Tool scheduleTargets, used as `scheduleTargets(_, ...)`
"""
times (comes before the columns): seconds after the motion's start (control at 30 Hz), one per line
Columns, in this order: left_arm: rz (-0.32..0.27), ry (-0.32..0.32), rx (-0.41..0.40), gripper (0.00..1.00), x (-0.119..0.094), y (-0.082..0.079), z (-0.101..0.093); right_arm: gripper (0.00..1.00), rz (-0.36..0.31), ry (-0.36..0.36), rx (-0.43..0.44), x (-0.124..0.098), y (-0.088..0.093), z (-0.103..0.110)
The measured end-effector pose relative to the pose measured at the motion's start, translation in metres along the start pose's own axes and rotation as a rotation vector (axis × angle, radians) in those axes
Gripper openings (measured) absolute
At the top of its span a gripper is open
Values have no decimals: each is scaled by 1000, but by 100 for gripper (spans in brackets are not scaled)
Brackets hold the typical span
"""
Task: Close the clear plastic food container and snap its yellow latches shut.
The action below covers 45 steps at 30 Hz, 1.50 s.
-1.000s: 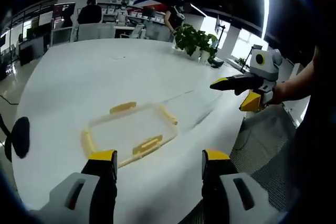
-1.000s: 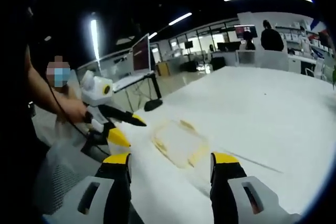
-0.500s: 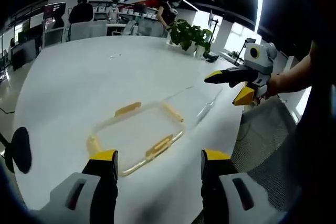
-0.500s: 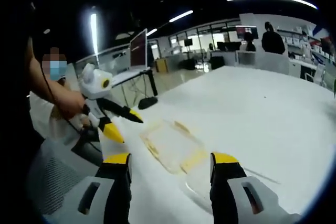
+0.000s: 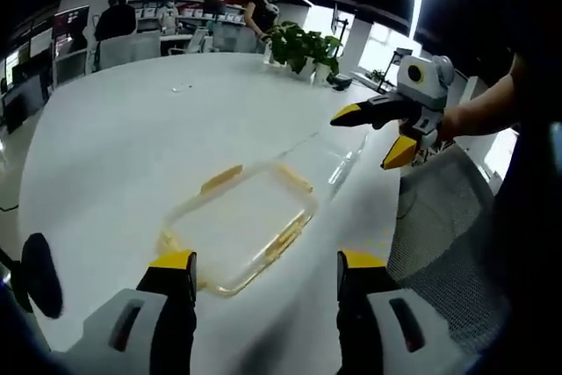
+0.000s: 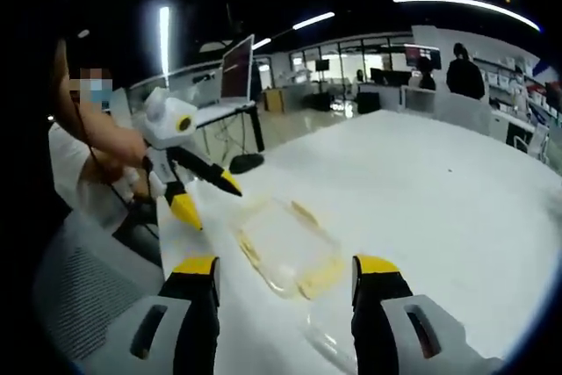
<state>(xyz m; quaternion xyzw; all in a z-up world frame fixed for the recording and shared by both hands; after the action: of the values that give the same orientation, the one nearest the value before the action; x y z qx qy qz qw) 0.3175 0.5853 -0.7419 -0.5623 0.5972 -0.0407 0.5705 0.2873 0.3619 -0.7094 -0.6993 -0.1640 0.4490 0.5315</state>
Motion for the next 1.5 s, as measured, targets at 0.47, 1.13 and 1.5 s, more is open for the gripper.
scheduleTargets(0.47,73,37,85,65,0,2,16,60,66,-16,-56,18,5,-3)
scheduleTargets(1.13,185,67,228,63,8,-2,39,57,183,-121,-218,34,9,-13)
scheduleTargets(1.5,237,73,302,61,11,-2,47,56,248,-171,-252,43,15,-14)
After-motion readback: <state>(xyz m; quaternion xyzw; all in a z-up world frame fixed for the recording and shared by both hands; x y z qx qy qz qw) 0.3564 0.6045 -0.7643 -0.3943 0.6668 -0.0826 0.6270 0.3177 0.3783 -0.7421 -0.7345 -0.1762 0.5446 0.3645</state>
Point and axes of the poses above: the point that each gripper's makers call its tool centre point, and the gripper's own axes: x roughly forward along the fingers, z roughly to its left, y roughly out of its underside, the point moved 6 cm from there along -x, roughly backward along the fingers, and after that the axes turned 10 degrees about -x, right-handed, at the moved point
